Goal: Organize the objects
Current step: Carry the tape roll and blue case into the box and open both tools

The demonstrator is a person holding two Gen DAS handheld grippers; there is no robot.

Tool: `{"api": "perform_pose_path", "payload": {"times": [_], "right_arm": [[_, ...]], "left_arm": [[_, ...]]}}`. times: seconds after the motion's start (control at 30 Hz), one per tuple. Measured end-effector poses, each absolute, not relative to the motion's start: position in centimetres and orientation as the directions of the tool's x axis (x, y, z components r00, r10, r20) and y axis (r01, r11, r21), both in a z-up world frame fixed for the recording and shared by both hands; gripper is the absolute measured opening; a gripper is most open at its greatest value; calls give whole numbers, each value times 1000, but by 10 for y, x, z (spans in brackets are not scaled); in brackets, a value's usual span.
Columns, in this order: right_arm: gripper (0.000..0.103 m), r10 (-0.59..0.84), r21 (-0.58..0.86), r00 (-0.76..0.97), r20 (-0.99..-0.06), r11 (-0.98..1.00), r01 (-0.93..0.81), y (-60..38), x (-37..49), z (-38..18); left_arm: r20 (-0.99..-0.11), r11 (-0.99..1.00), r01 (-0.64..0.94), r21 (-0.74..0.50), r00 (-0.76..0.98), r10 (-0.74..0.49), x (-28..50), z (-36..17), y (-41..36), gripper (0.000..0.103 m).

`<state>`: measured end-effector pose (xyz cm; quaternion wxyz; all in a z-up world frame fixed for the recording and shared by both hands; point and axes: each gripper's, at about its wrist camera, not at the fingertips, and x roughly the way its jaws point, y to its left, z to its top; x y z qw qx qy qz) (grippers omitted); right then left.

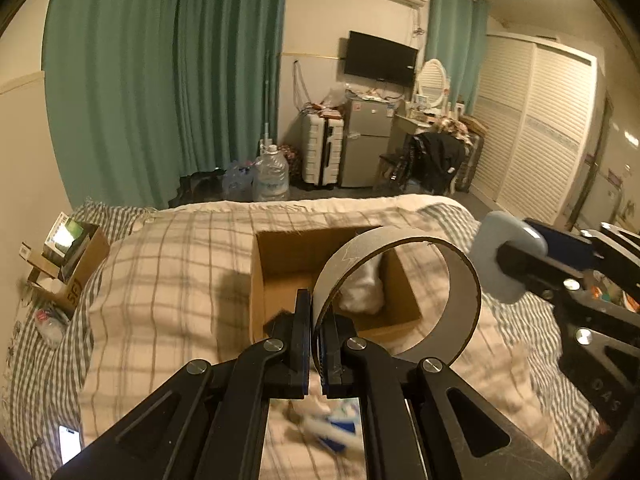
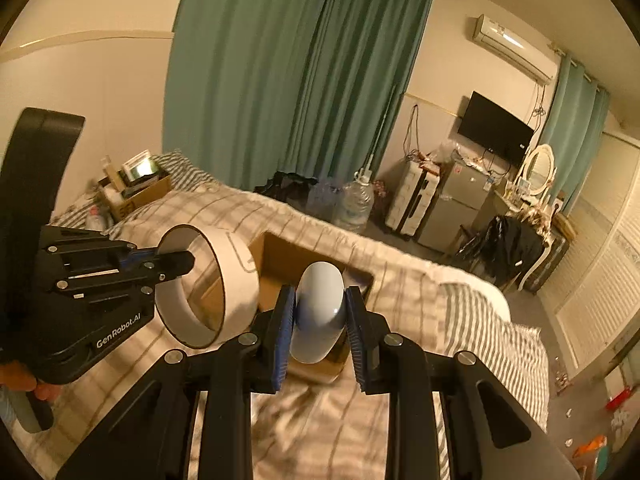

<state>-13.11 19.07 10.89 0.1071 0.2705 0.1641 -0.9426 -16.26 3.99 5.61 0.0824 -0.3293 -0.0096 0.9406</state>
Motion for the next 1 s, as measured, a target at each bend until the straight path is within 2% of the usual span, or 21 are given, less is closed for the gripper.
{"api": "perform_pose_path", "payload": {"times": [0.27, 0.5, 0.73, 0.87, 0.9, 0.97, 1.0], "right_arm": [[25, -71, -266, -816, -574, -926, 268, 186, -223, 97], [24, -59, -238, -780, -624, -936, 261, 193, -298, 49], [24, -60, -204, -716, -696, -939, 277, 204, -331, -23], [24, -134, -115, -687, -714, -946, 304, 214, -337, -38], [27, -149, -89, -686, -712, -950, 299, 219, -337, -38], [50, -131, -94, -695, -707, -957, 276, 221, -334, -31], [63, -124, -98, -710, -693, -960, 264, 222, -331, -24]], "left_arm": [[-625, -994, -87, -67, -773, 109, -246, 45, 32, 3], [-664, -997, -77, -2, -746, 59, -306, 0, 46, 3], [-732, -993, -121, 5, -677, 79, -333, -63, 59, 3], [-754, -988, -154, -28, -645, 122, -338, -77, 56, 7], [-759, -987, -159, -26, -640, 123, -338, -77, 56, 14], [-772, -983, -179, -34, -620, 140, -334, -75, 56, 39], [-781, -985, -171, -30, -611, 130, -331, -71, 55, 63]]}}
